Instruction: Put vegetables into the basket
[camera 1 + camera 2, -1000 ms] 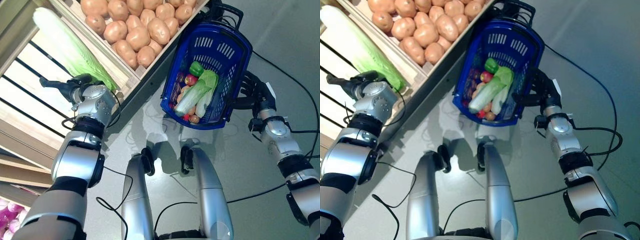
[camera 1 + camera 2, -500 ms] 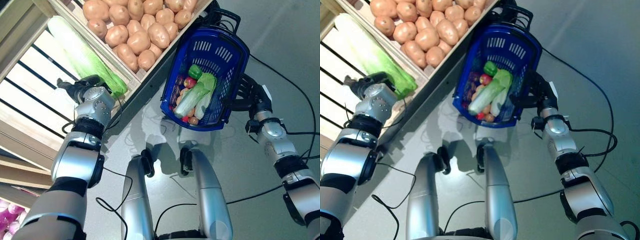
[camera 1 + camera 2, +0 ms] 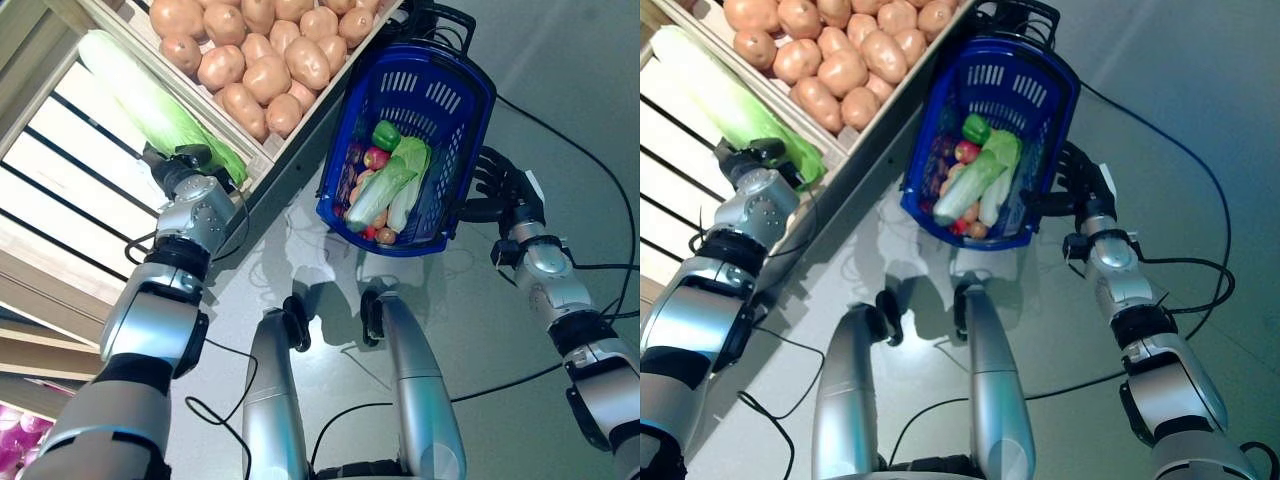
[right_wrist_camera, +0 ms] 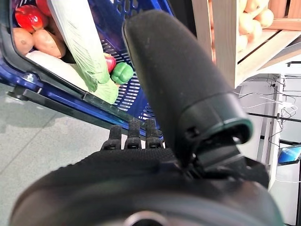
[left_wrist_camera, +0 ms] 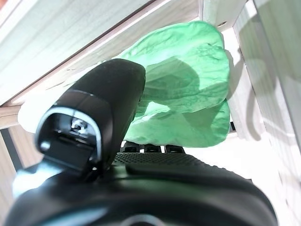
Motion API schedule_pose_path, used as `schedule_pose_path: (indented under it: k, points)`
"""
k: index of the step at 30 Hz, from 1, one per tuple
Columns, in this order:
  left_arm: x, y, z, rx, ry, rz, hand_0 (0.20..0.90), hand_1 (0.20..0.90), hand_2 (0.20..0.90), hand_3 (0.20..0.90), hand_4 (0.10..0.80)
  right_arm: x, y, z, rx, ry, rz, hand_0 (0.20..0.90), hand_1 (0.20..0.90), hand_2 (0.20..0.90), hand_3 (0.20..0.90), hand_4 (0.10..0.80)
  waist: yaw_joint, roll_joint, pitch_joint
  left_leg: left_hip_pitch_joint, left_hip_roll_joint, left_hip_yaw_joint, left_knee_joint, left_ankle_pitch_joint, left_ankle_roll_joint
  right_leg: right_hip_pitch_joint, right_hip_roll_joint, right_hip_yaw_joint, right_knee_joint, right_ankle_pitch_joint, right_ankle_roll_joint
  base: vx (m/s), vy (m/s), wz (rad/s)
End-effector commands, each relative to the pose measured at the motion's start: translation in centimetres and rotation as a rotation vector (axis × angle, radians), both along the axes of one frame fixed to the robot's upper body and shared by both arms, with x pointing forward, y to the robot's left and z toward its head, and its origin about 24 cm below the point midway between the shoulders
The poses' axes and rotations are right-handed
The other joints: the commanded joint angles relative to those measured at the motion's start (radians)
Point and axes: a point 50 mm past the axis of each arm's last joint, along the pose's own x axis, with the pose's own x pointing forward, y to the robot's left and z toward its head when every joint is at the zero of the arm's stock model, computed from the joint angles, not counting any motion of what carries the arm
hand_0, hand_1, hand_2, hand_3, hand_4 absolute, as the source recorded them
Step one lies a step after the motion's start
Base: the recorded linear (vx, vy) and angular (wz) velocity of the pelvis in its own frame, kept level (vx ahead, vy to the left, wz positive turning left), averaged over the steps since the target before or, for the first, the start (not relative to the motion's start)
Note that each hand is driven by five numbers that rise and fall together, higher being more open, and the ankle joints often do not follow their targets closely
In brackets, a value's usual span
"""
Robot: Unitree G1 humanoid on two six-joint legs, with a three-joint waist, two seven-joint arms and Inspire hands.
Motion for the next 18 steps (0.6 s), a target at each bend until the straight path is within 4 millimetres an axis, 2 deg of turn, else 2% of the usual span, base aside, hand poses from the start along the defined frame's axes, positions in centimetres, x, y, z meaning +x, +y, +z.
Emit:
schedule_pose_path:
  k: [1,8,11,14,15,16,18]
  points:
    - [1.1,-2.4,2.5,0.040,-0.063,-0.231,0.900,0.900,0.900,0.900,0.800,0.6,0.5,4.4,0.094,-0.195,-0.014,0.900,0.900,0.900,0.900,0.800,-0.029,-0.020,-0.006,0.053,-0.001,0.069,-0.011,-0.066,0.075,0.042,-0.019,-0.018,-0.079,0.094,-0.015,0.001,0.003,-0.06]
    - [1.0,-1.4,1.8,0.004,0.019,-0.171,0.900,0.900,0.900,0.900,0.800,0.8,0.4,4.6,0.093,-0.194,-0.023,0.900,0.900,0.900,0.900,0.800,-0.033,-0.023,-0.006,0.031,0.005,0.071,-0.006,-0.065,0.078,0.019,-0.018,-0.016,-0.074,0.095,-0.014,0.001,0.000,-0.01]
    - [1.0,-1.0,1.9,-0.009,0.012,-0.156,0.900,0.900,0.900,0.900,0.800,0.8,0.3,4.7,0.092,-0.194,-0.027,0.900,0.900,0.900,0.900,0.800,-0.034,-0.024,-0.006,0.027,0.005,0.070,-0.006,-0.063,0.077,0.014,-0.018,-0.015,-0.074,0.096,-0.014,0.003,-0.001,-0.02]
    - [0.8,0.0,2.8,-0.036,-0.071,-0.122,0.900,0.900,0.900,0.900,0.800,0.6,-0.4,4.4,0.099,-0.194,-0.047,0.900,0.900,0.900,0.900,0.800,-0.036,-0.023,-0.006,0.013,0.008,0.070,0.000,-0.066,0.078,0.001,-0.016,-0.013,-0.067,0.092,-0.016,0.000,0.000,0.00]
    - [0.8,0.0,3.1,-0.033,-0.094,-0.129,0.735,0.735,0.735,0.735,0.690,0.5,-0.6,4.3,0.107,-0.194,-0.053,0.900,0.900,0.900,0.900,0.800,-0.036,-0.022,-0.006,0.011,0.008,0.070,0.000,-0.066,0.078,-0.002,-0.016,-0.012,-0.066,0.091,-0.016,0.000,0.000,0.00]
    - [0.8,0.0,3.3,-0.028,-0.108,-0.137,0.300,0.300,0.300,0.300,0.400,0.4,-0.6,4.2,0.111,-0.193,-0.055,0.900,0.900,0.900,0.900,0.800,-0.037,-0.022,-0.006,0.011,0.008,0.071,0.000,-0.067,0.079,-0.003,-0.016,-0.012,-0.065,0.091,-0.016,0.000,0.000,0.00]
    - [0.8,-0.2,3.4,-0.035,-0.124,-0.139,0.300,0.300,0.300,0.300,0.400,0.3,-0.7,4.0,0.117,-0.192,-0.058,0.900,0.900,0.900,0.900,0.800,-0.037,-0.022,-0.006,0.008,0.009,0.071,0.002,-0.068,0.078,-0.005,-0.015,-0.013,-0.065,0.091,-0.017,0.000,0.000,0.00]
